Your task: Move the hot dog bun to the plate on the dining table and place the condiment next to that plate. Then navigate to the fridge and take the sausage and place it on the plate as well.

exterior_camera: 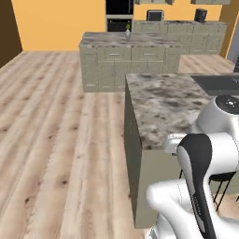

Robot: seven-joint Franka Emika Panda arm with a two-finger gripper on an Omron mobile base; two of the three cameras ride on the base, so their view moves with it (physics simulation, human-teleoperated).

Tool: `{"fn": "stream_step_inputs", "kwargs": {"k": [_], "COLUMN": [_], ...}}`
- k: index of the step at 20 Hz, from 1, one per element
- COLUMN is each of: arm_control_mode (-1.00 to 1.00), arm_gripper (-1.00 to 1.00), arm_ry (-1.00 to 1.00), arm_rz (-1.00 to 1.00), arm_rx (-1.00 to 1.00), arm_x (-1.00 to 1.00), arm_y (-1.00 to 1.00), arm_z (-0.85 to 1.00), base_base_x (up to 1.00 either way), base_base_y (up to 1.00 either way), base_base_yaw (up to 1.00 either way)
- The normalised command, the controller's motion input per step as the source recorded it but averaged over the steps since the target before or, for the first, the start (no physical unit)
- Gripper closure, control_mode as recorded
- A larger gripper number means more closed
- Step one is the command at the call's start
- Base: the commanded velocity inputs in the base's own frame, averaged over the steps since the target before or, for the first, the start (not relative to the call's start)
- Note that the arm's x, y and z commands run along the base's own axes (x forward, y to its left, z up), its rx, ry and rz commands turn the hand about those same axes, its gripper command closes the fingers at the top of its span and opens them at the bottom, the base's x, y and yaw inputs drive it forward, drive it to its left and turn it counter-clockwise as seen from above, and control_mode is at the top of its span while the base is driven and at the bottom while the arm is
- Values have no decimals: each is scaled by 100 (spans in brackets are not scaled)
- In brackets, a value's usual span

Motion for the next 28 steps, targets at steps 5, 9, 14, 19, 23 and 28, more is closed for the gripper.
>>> {"fn": "stream_step_inputs", "kwargs": {"k": [5,9,14,19,23,28], "arm_control_mode": [100,100,100,100,100,100], "arm_gripper": [-100,-100,-100,-100,-100,-100], "arm_ry": [0,0,0,0,0,0], "arm_rz": [0,0,0,0,0,0], "arm_rx": [0,0,0,0,0,0], "arm_x": [0,0,0,0,0,0], "arm_y": [0,0,0,0,0,0], "arm_z": [0,0,0,0,0,0], "base_base_x": [8,42,84,100,100,100], "base_base_y": [100,100,100,82,76,41], "base_base_yaw": [-13,-23,-26,-21,-17,-28]}}
